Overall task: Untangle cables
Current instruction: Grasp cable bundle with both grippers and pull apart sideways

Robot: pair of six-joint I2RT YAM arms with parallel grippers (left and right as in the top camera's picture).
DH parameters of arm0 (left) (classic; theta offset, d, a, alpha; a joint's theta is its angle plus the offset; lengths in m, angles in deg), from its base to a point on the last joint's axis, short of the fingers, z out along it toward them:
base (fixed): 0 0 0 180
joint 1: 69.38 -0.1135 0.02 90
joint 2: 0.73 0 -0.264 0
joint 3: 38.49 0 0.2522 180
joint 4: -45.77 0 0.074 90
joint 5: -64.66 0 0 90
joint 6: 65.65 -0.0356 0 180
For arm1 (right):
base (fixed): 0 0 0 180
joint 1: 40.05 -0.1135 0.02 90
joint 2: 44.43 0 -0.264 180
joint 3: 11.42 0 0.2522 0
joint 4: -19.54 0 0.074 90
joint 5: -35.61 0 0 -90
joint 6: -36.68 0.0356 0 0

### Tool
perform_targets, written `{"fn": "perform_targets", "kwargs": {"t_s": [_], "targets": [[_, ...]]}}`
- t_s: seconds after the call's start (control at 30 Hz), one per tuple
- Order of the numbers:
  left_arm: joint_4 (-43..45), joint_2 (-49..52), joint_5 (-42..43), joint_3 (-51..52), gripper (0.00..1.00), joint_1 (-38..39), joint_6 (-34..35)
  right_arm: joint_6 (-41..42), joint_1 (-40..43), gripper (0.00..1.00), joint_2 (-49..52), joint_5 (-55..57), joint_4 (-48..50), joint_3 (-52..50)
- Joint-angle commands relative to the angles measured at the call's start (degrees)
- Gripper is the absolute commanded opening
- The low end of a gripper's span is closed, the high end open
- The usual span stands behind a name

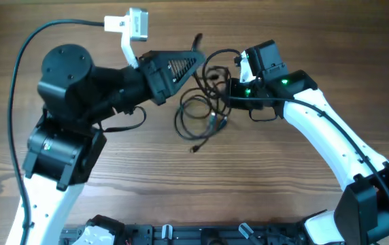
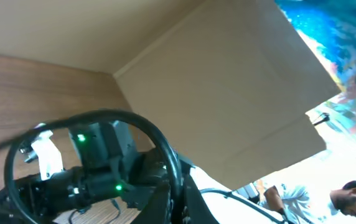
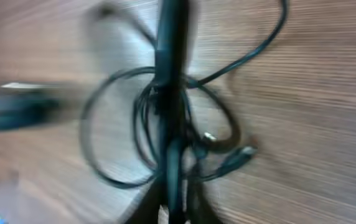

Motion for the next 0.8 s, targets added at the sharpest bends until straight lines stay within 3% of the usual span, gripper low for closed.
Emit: {"fn": "perform_targets", "kwargs": {"t_s": [0.0, 0.07, 0.2, 0.3, 0.43, 0.47, 0.53, 0.57, 0.67, 0.77], "targets": [[-3.7, -3.5, -0.1, -1.1, 0.04, -1.5, -2.8, 3.6, 0.0, 0.04, 0.3, 6.3, -0.2, -0.5], [-11.3, -3.7, -6.4, -1.1, 0.04, -3.0, -5.6, 4.5, 0.5, 0.04, -0.9, 6.3, -1.0, 0.5], [-30.7, -2.6, -28.5, -1.1, 0.04, -6.0, -6.6, 4.0, 3.7, 0.04, -7.0, 6.3, -3.7, 6.0], [-32.7, -2.2, -29.6, -1.1, 0.04, -6.2, -6.8, 8.3, 5.3, 0.04, -10.8, 10.1, -3.9, 6.2], [-31.8, -2.7, -28.9, -1.1, 0.04, -6.2, -6.8, 12.0, 5.4, 0.17, -11.3, 17.9, -8.7, 5.9], [-31.9, -2.7, -28.9, -1.1, 0.04, -6.2, -6.9, 11.9, 5.4, 0.23, -11.3, 17.9, -9.3, 5.7], [-32.2, -2.6, -28.9, -1.1, 0.04, -6.2, -7.0, 12.0, 5.4, 0.48, -11.3, 17.9, -10.0, 5.5], [-32.5, -2.3, -28.9, -1.1, 0.04, -6.2, -7.0, 12.0, 5.4, 0.68, -11.3, 17.6, -10.1, 5.5], [-32.9, -1.6, -27.5, -1.1, 0.04, -5.3, -7.4, 11.2, 5.4, 0.99, -11.3, 11.5, -10.1, 5.5], [-29.2, -1.4, -13.5, -1.1, 0.04, -4.1, -16.6, 6.9, 5.4, 1.0, -11.3, 2.5, -9.9, 5.4]]}}
